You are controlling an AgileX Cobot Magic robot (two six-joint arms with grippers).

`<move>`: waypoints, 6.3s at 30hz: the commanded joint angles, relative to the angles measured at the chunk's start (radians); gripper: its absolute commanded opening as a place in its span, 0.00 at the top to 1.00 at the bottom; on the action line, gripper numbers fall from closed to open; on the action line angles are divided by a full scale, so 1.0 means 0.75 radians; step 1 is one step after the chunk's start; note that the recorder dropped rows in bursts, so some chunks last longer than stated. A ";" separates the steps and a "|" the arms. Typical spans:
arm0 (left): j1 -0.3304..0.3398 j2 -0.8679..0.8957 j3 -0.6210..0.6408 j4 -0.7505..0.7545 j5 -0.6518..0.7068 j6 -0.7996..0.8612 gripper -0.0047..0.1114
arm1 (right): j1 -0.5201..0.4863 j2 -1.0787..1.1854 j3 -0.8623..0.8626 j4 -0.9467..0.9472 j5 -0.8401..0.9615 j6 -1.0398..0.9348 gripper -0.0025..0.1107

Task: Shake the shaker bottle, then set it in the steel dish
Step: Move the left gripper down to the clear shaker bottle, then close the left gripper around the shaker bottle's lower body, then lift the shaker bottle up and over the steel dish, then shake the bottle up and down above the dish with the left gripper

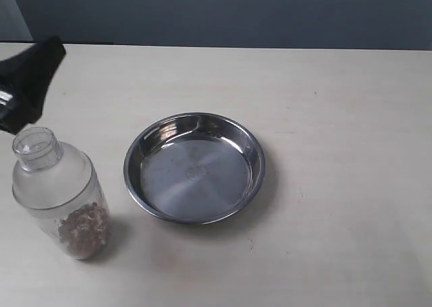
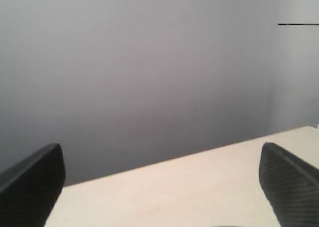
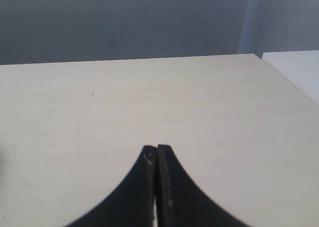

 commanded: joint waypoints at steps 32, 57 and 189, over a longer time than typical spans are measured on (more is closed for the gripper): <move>-0.001 0.738 0.359 -0.087 -0.537 0.226 0.06 | -0.005 -0.006 0.002 -0.001 -0.016 -0.002 0.99; -0.001 1.076 0.359 -0.146 -0.728 0.331 0.58 | -0.005 -0.006 0.002 -0.001 -0.016 -0.002 0.99; -0.638 0.759 -0.705 0.891 0.521 -0.975 0.96 | -0.005 -0.006 0.002 0.003 -0.016 -0.002 0.99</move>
